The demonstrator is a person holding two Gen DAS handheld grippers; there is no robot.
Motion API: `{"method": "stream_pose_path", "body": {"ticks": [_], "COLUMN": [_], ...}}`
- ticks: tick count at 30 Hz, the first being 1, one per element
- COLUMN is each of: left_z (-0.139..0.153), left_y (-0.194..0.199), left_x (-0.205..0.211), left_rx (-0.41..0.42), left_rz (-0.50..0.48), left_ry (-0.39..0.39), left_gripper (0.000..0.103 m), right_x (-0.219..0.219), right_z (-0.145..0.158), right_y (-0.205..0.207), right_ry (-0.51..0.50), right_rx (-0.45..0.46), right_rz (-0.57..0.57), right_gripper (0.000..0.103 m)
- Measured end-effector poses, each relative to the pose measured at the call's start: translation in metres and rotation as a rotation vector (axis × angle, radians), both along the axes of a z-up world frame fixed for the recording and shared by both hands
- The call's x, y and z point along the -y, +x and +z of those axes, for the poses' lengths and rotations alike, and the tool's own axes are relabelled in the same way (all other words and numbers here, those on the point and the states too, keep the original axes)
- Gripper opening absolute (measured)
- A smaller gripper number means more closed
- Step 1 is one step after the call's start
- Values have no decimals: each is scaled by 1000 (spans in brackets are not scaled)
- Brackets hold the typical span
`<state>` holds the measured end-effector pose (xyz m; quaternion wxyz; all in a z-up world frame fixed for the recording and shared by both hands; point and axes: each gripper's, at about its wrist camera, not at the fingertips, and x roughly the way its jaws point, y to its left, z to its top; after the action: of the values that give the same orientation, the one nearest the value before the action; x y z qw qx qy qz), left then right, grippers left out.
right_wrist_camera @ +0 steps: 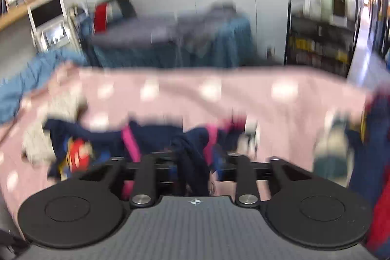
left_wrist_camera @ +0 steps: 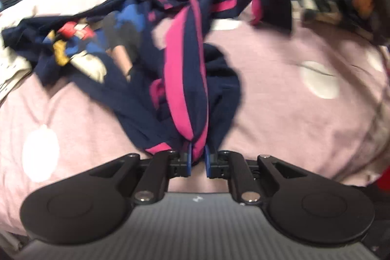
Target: Fold small clothes
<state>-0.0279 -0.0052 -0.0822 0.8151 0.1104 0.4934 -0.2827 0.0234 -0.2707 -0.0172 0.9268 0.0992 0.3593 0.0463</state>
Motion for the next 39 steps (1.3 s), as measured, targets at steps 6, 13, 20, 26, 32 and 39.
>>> {"method": "stream_pose_path", "body": {"ticks": [6,13,20,26,32,39], "left_z": [11,5,36,76,65,1], "left_y": [-3,-14,23,95,187,145], "left_x": [24,31,-20,-11,74,153], "left_rx": [-88,-24,69,322,451,655], "left_rz": [-128,-127,56,115,-101,-640], "left_ry": [-111,15,6,78,296,617], "left_gripper": [10,43,74,102,103,103], "right_x": [-46,-90,-49,-6,7,17], "right_z": [-44,-67,-37,-42,-53,-33], "right_y": [-23,-9,-58,-123,-142,-140], "right_ry": [348,293,221,184,292,174], "right_rx": [-164,-172,-102,-206,-251,-161], "right_rz": [108,133,136,5,-132,-165], "right_gripper": [103,75,10,9,68,92]}}
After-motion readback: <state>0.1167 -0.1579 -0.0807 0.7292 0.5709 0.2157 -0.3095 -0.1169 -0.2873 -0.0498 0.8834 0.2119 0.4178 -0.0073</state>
